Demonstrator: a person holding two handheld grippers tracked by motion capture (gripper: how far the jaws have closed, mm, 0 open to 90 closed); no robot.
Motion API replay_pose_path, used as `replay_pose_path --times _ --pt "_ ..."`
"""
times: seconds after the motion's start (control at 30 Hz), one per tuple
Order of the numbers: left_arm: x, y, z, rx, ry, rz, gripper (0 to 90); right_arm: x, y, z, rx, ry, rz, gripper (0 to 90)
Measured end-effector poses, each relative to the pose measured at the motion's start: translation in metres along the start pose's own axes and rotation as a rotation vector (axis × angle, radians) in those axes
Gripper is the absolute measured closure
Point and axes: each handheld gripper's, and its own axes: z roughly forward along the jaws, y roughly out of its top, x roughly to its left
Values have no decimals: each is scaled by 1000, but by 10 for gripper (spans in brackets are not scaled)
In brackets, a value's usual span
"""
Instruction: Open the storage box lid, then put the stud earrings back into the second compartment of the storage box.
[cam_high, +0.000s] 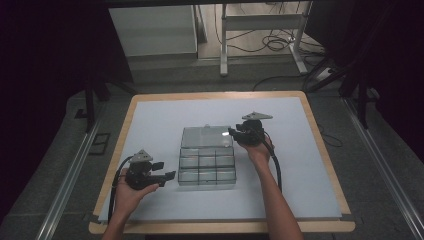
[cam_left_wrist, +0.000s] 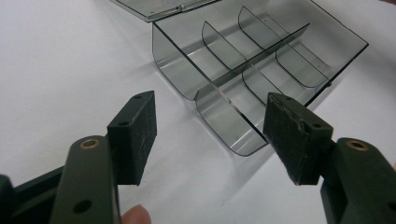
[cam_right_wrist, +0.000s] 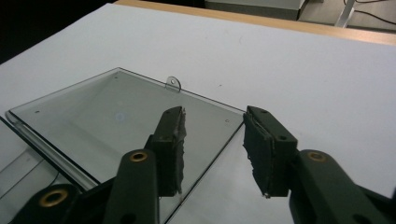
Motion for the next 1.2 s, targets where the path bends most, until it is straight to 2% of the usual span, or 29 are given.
replay_pose_path --times 0.13,0.23,0.67,0.93,1.0,1.2 --pt "-1 0 -1 -7 0 -1 357 0 3 -9 -10 13 -1 526" --pt "-1 0 -2 -13 4 2 356 3 5 -16 -13 18 -23 503" --pt "-2 -1 -2 -14 11 3 349 4 2 -35 53 34 -81 434" --pt "-2 0 -2 -11 8 6 343 -6 -5 -46 90 2 -62 418" --pt "-2 0 -2 -9 9 6 342 -10 -6 -49 110 8 -66 418" --pt "-3 -1 0 1 9 9 336 -18 -6 -59 121 -7 -56 418"
